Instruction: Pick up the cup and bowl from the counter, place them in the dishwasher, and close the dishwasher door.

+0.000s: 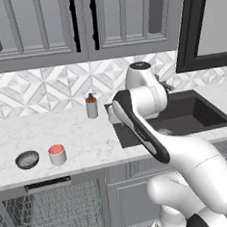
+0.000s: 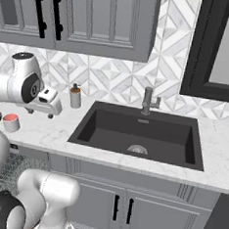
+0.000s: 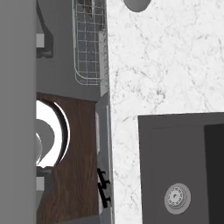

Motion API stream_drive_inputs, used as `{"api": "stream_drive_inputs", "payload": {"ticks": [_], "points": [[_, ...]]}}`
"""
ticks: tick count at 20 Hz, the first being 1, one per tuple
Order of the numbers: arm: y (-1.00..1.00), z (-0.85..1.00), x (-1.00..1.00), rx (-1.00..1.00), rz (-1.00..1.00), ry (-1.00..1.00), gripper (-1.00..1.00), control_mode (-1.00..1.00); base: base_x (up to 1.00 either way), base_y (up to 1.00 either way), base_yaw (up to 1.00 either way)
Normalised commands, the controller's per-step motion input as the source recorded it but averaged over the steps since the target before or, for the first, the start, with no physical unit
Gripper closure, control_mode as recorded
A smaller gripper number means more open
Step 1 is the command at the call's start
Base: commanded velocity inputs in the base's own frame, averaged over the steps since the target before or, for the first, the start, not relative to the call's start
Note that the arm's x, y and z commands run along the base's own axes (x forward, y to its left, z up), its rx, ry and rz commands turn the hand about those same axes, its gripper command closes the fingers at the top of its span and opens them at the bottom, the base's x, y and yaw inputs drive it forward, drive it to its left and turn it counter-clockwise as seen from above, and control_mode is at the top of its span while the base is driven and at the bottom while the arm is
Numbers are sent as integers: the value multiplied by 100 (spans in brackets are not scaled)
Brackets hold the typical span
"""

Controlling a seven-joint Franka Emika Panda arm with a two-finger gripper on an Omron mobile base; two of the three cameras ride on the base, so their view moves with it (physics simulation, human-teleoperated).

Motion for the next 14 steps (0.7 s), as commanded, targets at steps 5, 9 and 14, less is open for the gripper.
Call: {"api": "stream_drive_inputs", "payload": {"ticks": [5, 9, 14], "points": [[44, -14, 28, -2, -20, 3, -100, -100, 0, 0, 0], [22, 0, 61, 0, -27, 5, -100, -100, 0, 0, 0], [8, -2, 75, 0, -21, 11, -100, -100, 0, 0, 0]]}}
